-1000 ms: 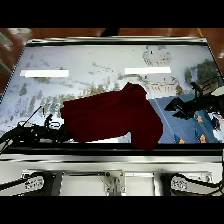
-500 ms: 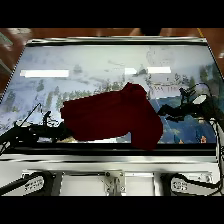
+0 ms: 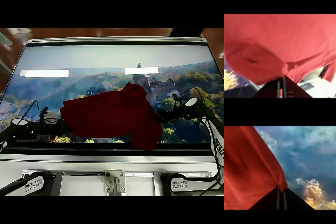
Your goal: Fold the shirts.
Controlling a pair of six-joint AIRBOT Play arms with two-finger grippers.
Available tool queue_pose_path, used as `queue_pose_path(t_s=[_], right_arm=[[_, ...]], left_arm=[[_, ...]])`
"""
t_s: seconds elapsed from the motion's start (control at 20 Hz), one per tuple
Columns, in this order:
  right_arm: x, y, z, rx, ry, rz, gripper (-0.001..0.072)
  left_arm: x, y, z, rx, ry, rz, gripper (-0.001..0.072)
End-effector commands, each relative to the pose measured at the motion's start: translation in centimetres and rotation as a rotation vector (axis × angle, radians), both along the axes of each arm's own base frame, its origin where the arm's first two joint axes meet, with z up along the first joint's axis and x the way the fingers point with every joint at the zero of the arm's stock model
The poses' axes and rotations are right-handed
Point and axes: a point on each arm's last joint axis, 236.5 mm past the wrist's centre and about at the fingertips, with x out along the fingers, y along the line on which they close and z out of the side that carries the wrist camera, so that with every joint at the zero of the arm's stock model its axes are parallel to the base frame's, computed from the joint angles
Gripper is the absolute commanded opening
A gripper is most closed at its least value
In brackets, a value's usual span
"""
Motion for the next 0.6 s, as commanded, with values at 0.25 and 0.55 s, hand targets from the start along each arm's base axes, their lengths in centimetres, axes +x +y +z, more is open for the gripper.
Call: queue_pose_path(t_s=[0.25, 0.55], right_arm=[[8.3, 1.0, 23.0, -0.026, -0.665, 0.094, 0.0075], [-1.6, 0.5, 60.2, -0.254, -1.6, -0.059, 0.0075]], left_arm=[[9.6, 2.5, 22.5, 0.164, -0.669, 0.004, 0.0038], [-0.2, 1.6, 57.1, 0.336, -1.52, 0.137, 0.0037]])
